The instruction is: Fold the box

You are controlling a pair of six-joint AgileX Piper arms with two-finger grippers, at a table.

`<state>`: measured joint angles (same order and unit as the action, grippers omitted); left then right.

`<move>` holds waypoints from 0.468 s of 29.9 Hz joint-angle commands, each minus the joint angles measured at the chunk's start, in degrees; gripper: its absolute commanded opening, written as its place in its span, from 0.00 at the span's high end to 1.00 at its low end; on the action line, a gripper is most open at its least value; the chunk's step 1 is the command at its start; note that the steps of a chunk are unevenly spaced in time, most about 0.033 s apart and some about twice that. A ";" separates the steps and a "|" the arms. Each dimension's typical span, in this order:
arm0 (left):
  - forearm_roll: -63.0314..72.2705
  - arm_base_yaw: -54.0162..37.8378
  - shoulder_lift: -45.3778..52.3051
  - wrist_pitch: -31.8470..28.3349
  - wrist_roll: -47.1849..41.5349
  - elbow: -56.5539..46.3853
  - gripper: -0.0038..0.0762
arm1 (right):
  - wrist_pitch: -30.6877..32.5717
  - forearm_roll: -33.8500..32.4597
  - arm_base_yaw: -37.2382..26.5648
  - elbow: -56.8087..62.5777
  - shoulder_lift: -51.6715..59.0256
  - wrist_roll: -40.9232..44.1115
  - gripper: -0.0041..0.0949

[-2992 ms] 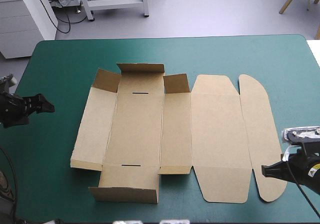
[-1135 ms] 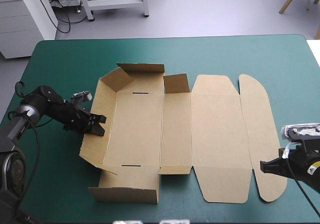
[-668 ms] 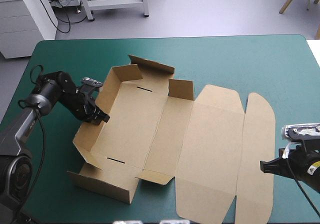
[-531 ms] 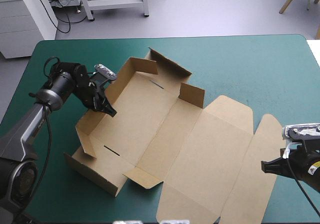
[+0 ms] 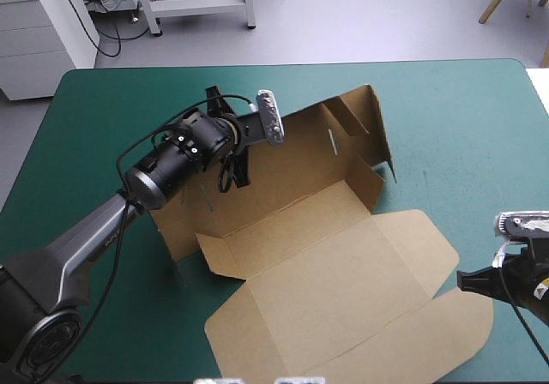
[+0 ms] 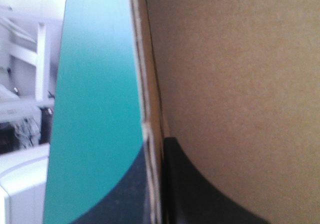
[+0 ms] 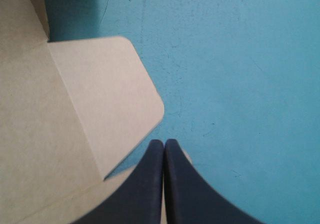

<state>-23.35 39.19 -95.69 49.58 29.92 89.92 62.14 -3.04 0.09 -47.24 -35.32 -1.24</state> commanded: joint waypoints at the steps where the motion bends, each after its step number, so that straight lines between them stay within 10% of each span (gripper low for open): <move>1: -0.56 3.00 2.85 -8.34 6.16 1.79 0.96 | -3.32 -1.06 -0.38 -1.46 -0.29 0.39 0.98; 14: -3.30 8.14 2.85 -16.87 10.56 -3.73 0.96 | -5.07 0.35 -0.38 -2.33 -0.29 1.56 0.98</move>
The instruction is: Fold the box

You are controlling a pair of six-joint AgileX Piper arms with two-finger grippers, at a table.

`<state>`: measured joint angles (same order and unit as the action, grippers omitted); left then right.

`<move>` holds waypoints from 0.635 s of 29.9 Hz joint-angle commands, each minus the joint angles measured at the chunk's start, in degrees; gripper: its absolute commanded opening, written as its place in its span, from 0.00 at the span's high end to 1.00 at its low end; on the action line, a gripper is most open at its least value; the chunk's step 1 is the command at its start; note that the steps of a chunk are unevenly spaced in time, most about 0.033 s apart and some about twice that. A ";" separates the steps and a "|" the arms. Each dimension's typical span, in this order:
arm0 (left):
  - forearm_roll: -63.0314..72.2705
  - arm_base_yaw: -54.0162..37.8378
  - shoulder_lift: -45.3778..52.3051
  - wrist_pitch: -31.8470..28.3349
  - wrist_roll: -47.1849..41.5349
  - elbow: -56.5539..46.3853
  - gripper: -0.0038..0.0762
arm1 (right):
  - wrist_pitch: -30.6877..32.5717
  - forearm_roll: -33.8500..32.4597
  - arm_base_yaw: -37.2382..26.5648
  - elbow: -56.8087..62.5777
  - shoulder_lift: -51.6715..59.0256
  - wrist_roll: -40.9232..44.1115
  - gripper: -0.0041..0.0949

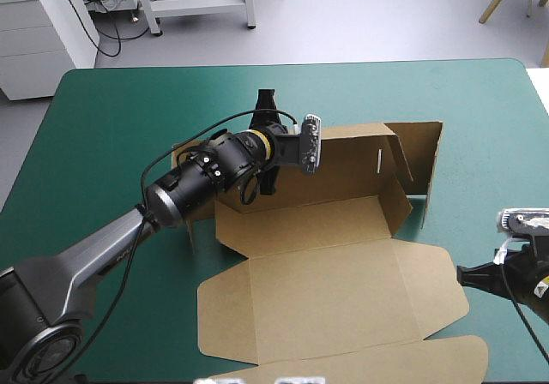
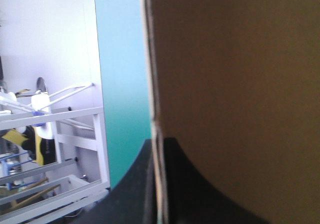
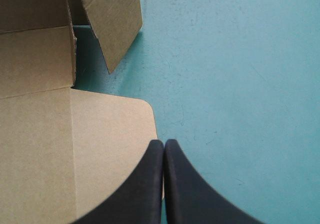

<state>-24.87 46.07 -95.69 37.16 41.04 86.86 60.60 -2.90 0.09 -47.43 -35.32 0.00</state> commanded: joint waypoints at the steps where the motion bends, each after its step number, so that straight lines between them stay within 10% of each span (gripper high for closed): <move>1: -2.65 1.80 3.23 -6.01 -1.09 -1.98 0.96 | -3.53 0.35 -0.38 -2.42 -0.29 0.32 0.98; 7: -19.36 5.04 6.43 -15.51 -16.84 -11.74 0.96 | -3.53 0.31 -0.38 -3.88 -0.29 0.32 0.98; 19: -60.27 6.37 8.14 -13.53 -62.65 -29.10 0.96 | -5.84 2.90 -0.38 -8.23 -0.90 -1.83 0.97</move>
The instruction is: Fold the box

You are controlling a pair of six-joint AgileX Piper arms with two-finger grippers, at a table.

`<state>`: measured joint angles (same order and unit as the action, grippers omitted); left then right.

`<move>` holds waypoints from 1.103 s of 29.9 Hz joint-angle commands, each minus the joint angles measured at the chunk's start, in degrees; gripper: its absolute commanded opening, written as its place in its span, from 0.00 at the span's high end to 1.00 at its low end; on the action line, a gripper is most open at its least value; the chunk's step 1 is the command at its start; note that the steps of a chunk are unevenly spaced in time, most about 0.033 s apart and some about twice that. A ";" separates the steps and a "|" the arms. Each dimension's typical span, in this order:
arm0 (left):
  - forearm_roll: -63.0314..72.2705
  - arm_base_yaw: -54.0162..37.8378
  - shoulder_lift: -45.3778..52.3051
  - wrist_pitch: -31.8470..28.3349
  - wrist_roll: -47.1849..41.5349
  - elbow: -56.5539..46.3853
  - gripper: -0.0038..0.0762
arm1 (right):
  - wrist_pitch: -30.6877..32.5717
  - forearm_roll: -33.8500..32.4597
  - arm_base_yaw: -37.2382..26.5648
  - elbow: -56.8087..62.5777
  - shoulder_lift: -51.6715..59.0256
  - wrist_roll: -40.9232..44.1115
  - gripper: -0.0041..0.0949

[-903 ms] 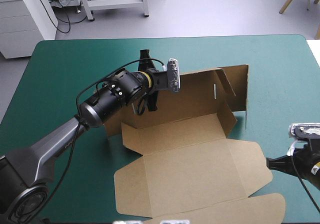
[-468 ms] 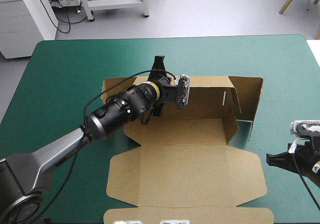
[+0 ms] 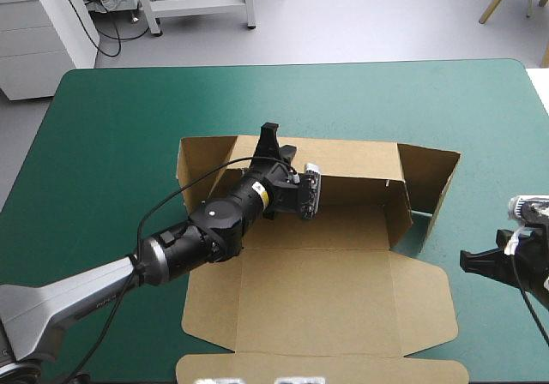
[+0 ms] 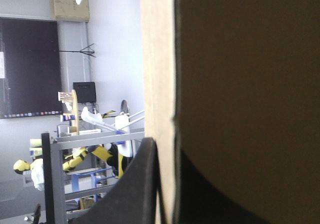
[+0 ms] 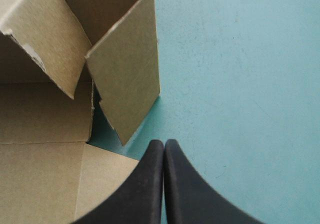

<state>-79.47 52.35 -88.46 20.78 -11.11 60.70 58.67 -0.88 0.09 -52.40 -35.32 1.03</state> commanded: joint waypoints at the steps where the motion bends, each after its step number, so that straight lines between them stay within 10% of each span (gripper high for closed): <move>1: -8.33 0.09 0.91 2.84 -13.30 -3.86 0.96 | -3.68 1.54 -0.38 -4.16 -1.12 -4.81 0.95; 5: -11.83 0.09 0.91 4.61 -20.26 -5.07 0.96 | -3.20 3.12 -0.38 -8.75 -2.80 -8.62 0.79; 13: -11.83 0.09 0.80 8.14 -20.58 -5.07 0.96 | -2.00 4.55 -0.38 -25.03 -11.69 -8.62 0.16; 33: -11.01 0.09 0.70 9.70 -21.36 -5.07 0.96 | 8.53 9.10 -0.38 -69.95 -52.96 -9.08 0.15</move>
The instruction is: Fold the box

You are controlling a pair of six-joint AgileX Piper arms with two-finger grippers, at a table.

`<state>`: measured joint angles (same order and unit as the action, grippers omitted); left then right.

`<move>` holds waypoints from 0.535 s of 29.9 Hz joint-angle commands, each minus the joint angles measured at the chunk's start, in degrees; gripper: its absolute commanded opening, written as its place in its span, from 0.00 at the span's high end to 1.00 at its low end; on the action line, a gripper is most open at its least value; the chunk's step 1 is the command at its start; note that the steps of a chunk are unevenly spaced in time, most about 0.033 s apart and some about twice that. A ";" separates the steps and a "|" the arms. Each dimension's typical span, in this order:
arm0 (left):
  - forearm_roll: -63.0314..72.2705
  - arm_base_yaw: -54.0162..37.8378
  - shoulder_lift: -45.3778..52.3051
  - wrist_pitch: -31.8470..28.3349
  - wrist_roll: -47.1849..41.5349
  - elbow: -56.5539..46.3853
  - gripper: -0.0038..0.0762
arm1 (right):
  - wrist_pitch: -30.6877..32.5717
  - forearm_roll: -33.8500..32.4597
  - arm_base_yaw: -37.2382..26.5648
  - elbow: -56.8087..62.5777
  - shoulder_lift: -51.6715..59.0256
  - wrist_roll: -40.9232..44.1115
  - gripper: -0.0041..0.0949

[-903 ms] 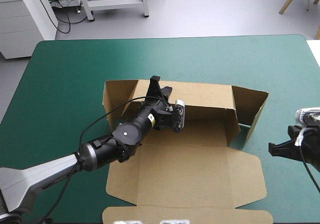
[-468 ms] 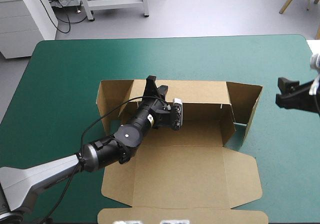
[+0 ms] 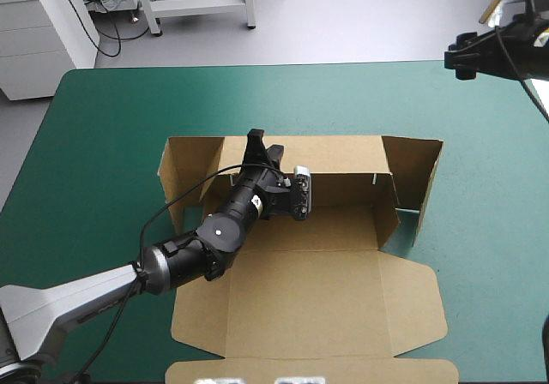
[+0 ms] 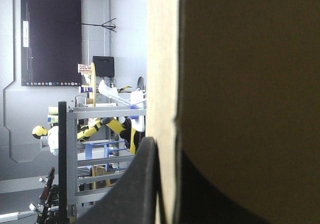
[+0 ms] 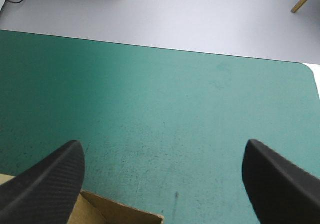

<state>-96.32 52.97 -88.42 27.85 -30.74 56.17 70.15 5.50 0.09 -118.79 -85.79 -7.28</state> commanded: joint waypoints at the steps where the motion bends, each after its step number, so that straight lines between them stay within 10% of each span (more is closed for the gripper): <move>1: 5.84 -0.53 0.66 2.63 -1.73 -0.54 0.96 | -3.26 3.58 -0.38 -3.87 -4.17 -1.21 0.15; 16: 5.35 -0.53 0.66 2.58 -1.73 -0.54 0.96 | -2.21 9.38 -0.28 -3.85 -21.52 -2.34 0.15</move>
<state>-96.32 52.97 -88.42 28.08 -30.91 56.11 69.98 13.27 0.09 -121.08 -109.15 -8.90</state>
